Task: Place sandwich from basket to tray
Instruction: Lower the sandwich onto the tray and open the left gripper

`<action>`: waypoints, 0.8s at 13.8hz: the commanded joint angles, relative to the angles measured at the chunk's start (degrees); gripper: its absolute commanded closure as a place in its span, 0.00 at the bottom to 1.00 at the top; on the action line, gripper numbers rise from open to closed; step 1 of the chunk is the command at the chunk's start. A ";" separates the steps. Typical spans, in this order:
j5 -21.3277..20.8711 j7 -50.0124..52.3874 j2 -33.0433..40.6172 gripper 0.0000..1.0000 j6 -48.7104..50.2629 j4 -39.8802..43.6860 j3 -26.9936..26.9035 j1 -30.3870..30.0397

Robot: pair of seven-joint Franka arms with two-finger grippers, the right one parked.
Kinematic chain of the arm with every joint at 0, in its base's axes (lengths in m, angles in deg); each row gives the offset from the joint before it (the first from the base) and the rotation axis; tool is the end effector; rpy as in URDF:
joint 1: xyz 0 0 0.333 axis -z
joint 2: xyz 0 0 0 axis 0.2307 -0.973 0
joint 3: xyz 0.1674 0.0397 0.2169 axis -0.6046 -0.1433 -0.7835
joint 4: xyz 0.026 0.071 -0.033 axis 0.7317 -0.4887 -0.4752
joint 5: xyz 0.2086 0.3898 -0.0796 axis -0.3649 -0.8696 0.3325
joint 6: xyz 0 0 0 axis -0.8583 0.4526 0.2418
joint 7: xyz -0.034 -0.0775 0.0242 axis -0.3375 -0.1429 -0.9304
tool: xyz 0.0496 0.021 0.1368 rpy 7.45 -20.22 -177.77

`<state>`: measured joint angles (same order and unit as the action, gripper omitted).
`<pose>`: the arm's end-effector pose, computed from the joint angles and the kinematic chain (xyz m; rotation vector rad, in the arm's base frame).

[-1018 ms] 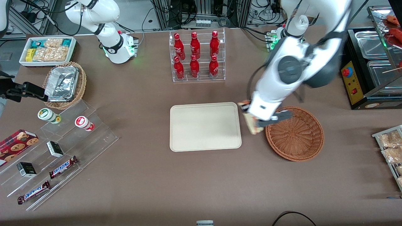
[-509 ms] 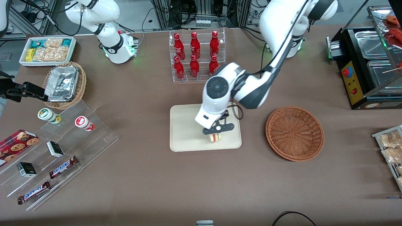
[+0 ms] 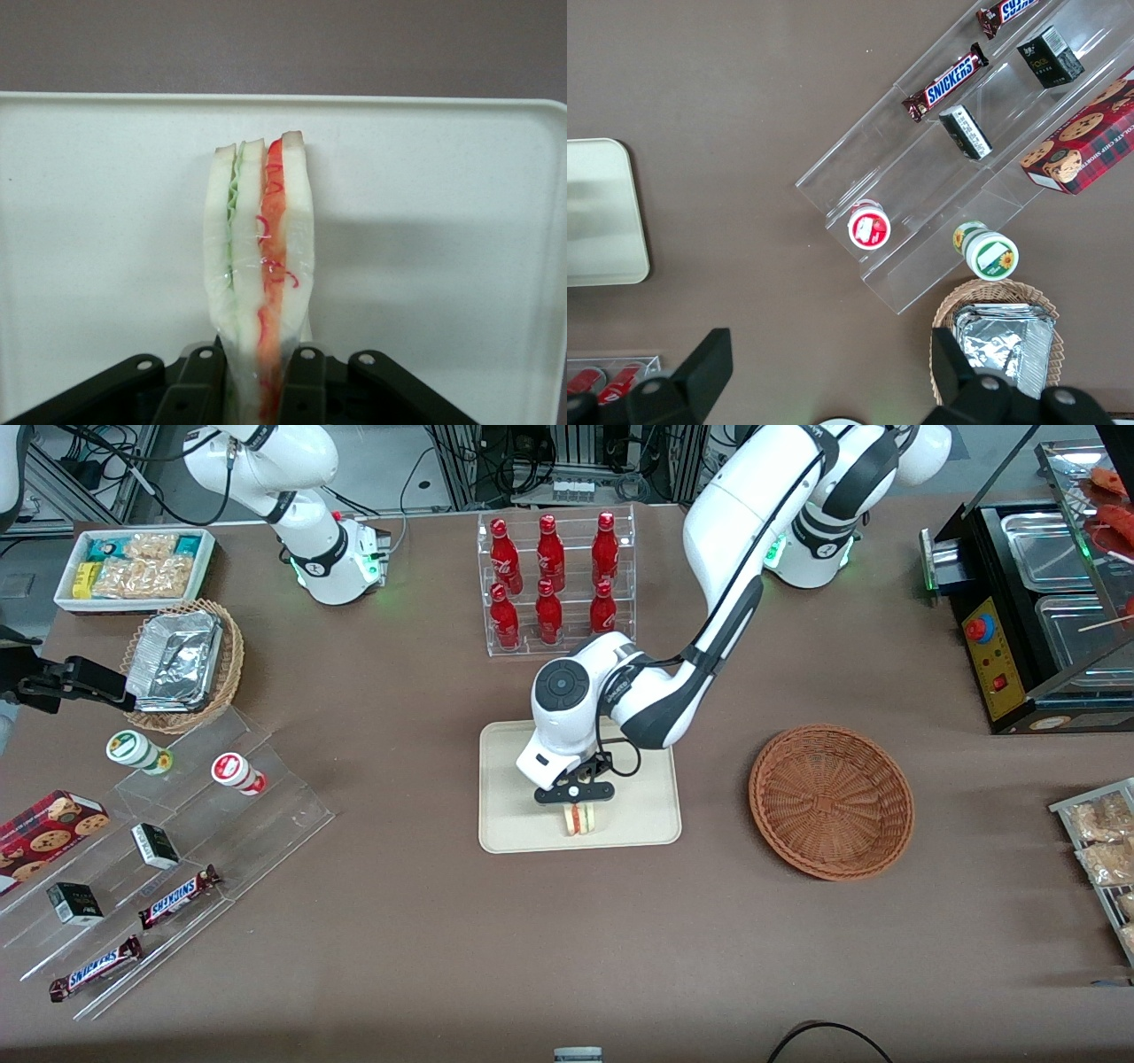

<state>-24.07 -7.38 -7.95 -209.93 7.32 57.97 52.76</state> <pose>0.5289 -0.5412 0.1407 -3.1221 -0.0941 -0.0254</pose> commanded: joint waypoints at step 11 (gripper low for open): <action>-0.47 2.24 7.22 0.00 6.56 1.61 -1.14 0.05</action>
<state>-24.32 -7.07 -6.80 -208.50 9.77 57.68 52.91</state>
